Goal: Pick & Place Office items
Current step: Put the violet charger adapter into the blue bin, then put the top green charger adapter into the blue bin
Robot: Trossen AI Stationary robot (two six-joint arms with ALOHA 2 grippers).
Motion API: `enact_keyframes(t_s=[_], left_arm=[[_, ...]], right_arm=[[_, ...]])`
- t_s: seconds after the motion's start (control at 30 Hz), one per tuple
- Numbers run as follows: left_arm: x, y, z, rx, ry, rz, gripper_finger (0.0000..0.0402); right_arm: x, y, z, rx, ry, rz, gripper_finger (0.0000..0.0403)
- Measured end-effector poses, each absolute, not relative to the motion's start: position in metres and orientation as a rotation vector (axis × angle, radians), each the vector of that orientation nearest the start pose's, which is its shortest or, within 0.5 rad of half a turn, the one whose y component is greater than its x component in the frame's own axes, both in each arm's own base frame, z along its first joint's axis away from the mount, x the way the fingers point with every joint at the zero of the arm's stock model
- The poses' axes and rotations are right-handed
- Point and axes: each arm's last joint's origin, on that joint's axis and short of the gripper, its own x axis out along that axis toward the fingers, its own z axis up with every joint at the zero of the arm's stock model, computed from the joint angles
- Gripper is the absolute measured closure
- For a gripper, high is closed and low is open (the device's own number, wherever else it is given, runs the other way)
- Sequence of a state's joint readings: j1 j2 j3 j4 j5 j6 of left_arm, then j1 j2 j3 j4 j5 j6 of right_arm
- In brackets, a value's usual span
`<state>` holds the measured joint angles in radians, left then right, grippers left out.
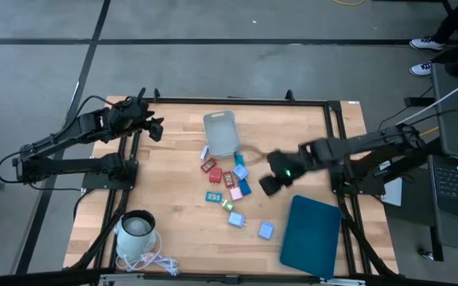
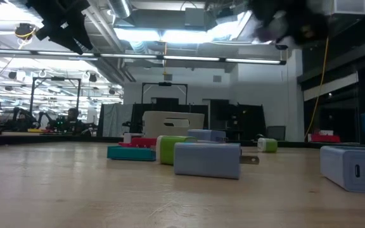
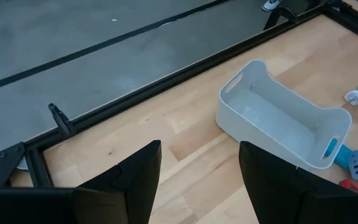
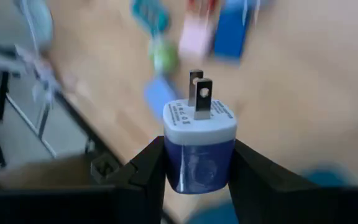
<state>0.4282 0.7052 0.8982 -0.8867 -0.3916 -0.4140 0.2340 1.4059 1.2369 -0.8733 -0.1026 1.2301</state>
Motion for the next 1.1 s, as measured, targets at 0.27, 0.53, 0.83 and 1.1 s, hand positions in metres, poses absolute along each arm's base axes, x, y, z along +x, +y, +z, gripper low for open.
enact_keyframes(t_s=[0.27,0.53,0.83,1.1], left_arm=[[0.105,0.060,0.320,-0.383,0.546,0.909,0.0190],[0.106,0.060,0.320,-0.367,0.554,0.904,0.0190],[0.111,0.063,0.322,-0.368,0.519,0.901,0.0190],[0.115,0.064,0.321,-0.368,0.526,0.900,0.0190]], right_arm=[[0.233,0.141,0.296,1.216,1.262,-0.436,0.0268],[0.187,0.183,0.277,1.251,1.451,-0.670,0.0268],[0.171,0.191,0.262,1.332,1.466,-0.853,0.0222],[0.172,0.191,0.262,1.325,1.447,-0.830,0.0110]])
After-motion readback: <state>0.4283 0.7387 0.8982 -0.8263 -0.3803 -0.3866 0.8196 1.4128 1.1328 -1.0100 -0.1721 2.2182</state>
